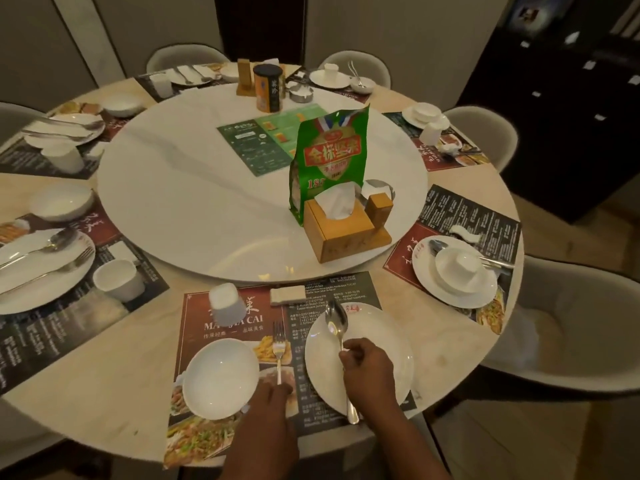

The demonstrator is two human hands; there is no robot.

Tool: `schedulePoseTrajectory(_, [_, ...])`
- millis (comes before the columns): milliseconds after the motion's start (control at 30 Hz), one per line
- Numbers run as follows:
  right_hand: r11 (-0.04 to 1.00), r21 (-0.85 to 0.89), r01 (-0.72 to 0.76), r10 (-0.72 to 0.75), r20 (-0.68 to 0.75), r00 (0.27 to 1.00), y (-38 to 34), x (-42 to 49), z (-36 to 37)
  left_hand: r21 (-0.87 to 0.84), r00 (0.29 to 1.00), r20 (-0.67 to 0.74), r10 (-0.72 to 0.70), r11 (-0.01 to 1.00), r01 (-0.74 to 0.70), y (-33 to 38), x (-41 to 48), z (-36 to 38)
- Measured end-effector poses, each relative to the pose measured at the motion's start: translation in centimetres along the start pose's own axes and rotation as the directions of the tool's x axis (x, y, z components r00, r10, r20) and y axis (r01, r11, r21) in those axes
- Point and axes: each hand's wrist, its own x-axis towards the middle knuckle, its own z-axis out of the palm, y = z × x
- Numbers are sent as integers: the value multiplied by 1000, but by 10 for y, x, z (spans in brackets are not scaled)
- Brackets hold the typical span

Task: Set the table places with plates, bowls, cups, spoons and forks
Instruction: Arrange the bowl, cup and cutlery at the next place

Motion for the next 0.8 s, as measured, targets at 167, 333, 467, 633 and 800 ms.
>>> schedulePoseTrajectory(167, [1000,-12,14,-14,25,1000,7,0,3,235,997,68,-34,972,17,5,10,12])
schedulePoseTrajectory(333, [992,-90,91,-88,44,995,8,5,4,264,999,26,-35,964,26,7,12,14])
schedulePoseTrajectory(467, [967,-208,143,-133,64,989,5,5,6,236,998,-19,-61,970,64,10,13,14])
schedulePoseTrajectory(633, [948,-270,165,-149,81,986,4,5,6,187,993,-25,-117,975,120,12,20,14])
schedulePoseTrajectory(800, [946,-266,183,-163,96,982,4,6,4,129,992,-23,-125,983,127,13,27,16])
